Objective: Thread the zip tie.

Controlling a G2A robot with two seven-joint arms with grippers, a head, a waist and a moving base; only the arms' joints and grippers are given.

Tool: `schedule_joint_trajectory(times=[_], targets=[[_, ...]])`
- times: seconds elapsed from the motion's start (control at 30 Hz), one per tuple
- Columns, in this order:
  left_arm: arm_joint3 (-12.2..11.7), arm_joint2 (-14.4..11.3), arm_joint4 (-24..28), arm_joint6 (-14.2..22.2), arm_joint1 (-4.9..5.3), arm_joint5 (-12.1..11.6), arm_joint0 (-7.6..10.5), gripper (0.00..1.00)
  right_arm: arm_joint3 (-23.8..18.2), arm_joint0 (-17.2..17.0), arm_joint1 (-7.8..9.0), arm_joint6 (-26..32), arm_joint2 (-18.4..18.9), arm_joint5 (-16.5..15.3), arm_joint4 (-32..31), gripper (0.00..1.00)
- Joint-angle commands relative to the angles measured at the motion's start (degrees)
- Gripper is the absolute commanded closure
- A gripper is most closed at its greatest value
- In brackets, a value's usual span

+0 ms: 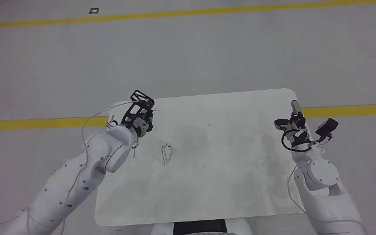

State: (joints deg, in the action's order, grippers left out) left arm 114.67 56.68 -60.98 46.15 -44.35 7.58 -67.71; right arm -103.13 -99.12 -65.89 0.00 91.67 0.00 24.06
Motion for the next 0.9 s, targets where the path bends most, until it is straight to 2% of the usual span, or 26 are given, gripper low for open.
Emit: schedule_joint_trajectory(times=[0.0, 0.07, 0.13, 0.27, 0.37, 0.5, 0.67, 0.73, 0.87], targets=[[0.7, 1.0, -3.5, -2.6, 0.25, -0.7, -1.05, 1.0, 0.0, 0.0, 0.0, 0.0, 0.0, 0.0, 0.0, 0.0], [1.3, 1.9, -5.3, -5.0, 0.46, -1.2, -2.22, 1.0, 0.0, 0.0, 0.0, 0.0, 0.0, 0.0, 0.0, 0.0], [1.7, 3.1, -7.7, -7.4, 0.77, -2.7, -3.58, 1.0, 0.0, 0.0, 0.0, 0.0, 0.0, 0.0, 0.0, 0.0], [1.6, 6.7, -8.1, -11.2, 1.32, -4.4, -6.24, 1.0, 0.0, 0.0, 0.0, 0.0, 0.0, 0.0, 0.0, 0.0], [1.6, 9.8, -8.0, -15.0, 1.81, -7.6, -8.39, 1.0, 0.0, 0.0, 0.0, 0.0, 0.0, 0.0, 0.0, 0.0], [0.9, 13.7, -9.3, -21.4, 2.54, -13.7, -11.17, 1.0, 0.0, 0.0, 0.0, 0.0, 0.0, 0.0, 0.0, 0.0], [-1.4, 17.6, -10.0, -30.7, 2.96, -18.5, -14.19, 1.0, 0.0, 0.0, 0.0, 0.0, 0.0, 0.0, 0.0, 0.0], [-2.1, 18.0, -9.7, -33.6, 2.93, -20.0, -15.05, 1.0, 0.0, 0.0, 0.0, 0.0, 0.0, 0.0, 0.0, 0.0], [-2.2, 18.0, -9.7, -33.9, 2.92, -20.1, -15.16, 1.0, 0.0, 0.0, 0.0, 0.0, 0.0, 0.0, 0.0, 0.0]])
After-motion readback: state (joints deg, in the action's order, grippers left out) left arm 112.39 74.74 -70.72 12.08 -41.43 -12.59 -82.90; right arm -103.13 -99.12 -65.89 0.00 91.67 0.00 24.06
